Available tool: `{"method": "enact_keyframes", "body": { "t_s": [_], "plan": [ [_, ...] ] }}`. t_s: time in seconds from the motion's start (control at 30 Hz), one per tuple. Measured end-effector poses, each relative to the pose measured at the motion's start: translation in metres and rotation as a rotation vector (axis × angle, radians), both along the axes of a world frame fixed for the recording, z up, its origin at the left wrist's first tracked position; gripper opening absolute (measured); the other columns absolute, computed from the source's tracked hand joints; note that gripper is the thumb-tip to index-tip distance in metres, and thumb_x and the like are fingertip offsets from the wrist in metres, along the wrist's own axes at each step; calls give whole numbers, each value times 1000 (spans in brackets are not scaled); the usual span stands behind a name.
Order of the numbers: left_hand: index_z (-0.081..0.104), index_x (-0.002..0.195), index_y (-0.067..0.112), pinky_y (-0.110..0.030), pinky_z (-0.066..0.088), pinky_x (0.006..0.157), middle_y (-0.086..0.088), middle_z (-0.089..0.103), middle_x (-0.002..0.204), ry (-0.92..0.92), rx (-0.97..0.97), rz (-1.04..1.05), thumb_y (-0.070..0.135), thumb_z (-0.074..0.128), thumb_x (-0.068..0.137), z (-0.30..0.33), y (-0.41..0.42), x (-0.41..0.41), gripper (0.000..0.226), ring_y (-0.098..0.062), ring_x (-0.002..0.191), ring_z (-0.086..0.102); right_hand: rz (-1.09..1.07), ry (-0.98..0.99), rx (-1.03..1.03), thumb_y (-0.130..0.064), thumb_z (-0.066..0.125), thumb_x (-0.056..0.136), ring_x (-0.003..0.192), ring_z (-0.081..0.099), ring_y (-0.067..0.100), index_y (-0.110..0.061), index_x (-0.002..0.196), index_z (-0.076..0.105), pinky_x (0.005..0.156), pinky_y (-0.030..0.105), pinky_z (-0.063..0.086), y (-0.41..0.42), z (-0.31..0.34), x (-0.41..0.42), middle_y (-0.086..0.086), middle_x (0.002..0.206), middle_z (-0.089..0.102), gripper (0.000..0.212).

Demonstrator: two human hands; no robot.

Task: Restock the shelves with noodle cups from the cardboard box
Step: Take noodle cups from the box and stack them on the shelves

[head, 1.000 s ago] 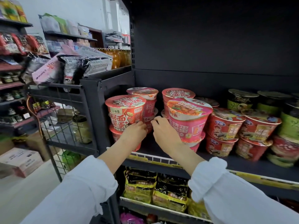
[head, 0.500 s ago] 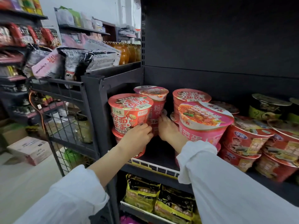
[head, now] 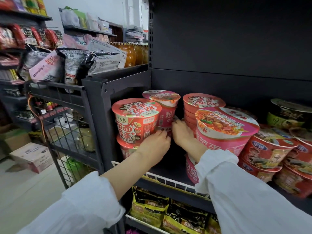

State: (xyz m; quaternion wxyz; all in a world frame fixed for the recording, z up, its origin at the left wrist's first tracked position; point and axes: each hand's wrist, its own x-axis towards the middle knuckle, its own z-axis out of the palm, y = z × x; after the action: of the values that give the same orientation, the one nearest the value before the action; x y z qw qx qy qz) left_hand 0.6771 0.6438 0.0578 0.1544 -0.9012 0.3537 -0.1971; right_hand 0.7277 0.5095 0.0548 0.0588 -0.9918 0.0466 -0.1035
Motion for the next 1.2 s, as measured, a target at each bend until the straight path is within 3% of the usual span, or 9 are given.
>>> {"method": "enact_keyframes", "body": {
  "t_s": [0.13, 0.23, 0.4, 0.6, 0.67, 0.8, 0.9, 1.07, 1.2],
  "plan": [
    [36, 136, -7, -39, 28, 111, -24, 41, 137, 3, 101, 172, 11, 47, 93, -9, -30, 18, 48, -35, 126, 39, 14, -20, 24, -8, 39, 94, 127, 38, 33, -4, 130, 47, 100, 41, 39, -3, -1, -2, 12, 142, 39, 38],
    [15, 144, -9, -39, 18, 116, -26, 26, 146, 113, -11, 269, 9, 45, 94, -10, -41, 25, 62, -37, 136, 27, 7, -47, 59, -7, 40, 93, 127, 37, 33, -4, 128, 48, 101, 41, 38, -5, 0, -5, 13, 141, 39, 36],
    [29, 142, -2, -37, 29, 111, -21, 33, 143, 153, 30, 328, 10, 43, 95, -19, -48, 41, 51, -34, 132, 32, -39, -8, 211, -10, 37, 91, 127, 42, 32, -16, 141, 38, 102, 41, 40, -11, -6, 14, 8, 144, 41, 50],
    [49, 132, 4, -41, 27, 113, -18, 45, 138, 174, 152, 339, 10, 44, 94, -7, -52, 46, 39, -36, 131, 37, -1, 81, 277, -5, 38, 90, 117, 54, 34, -11, 127, 55, 98, 40, 45, -19, 0, 21, 15, 128, 57, 41],
    [42, 135, -1, -44, 25, 113, -19, 44, 138, 173, 180, 341, 8, 42, 95, 2, -54, 43, 42, -36, 131, 38, 38, 90, 250, 0, 37, 90, 119, 53, 34, -11, 128, 57, 100, 38, 44, -18, 2, 14, 14, 131, 56, 44],
    [5, 146, -7, -43, 17, 115, -24, 17, 149, 160, 153, 360, 12, 39, 98, 8, -50, 35, 62, -39, 137, 23, 74, 54, 287, -2, 35, 90, 123, 50, 34, -15, 134, 51, 102, 38, 42, -15, 3, 11, 12, 136, 52, 48],
    [16, 147, -3, -42, 23, 113, -20, 22, 150, 57, 232, 322, 16, 36, 98, 0, -45, 34, 56, -35, 134, 24, 6, 61, 305, -16, 31, 87, 118, 54, 33, -18, 132, 46, 97, 39, 45, -17, -6, 22, 10, 131, 55, 48],
    [34, 140, -2, -40, 29, 111, -16, 36, 142, 101, 266, 311, 11, 37, 97, 6, -43, 38, 45, -32, 128, 35, 7, 114, 171, 2, 44, 87, 113, 56, 35, -3, 125, 55, 92, 37, 48, -4, 14, 6, 16, 126, 56, 41],
    [13, 148, -2, -42, 17, 117, -20, 20, 152, 174, 163, 276, 10, 33, 99, 5, -42, 33, 54, -36, 138, 24, 22, 156, 150, 1, 45, 90, 117, 53, 36, 4, 121, 54, 87, 35, 45, 12, 38, -15, 21, 127, 54, 32]
  ]
}}
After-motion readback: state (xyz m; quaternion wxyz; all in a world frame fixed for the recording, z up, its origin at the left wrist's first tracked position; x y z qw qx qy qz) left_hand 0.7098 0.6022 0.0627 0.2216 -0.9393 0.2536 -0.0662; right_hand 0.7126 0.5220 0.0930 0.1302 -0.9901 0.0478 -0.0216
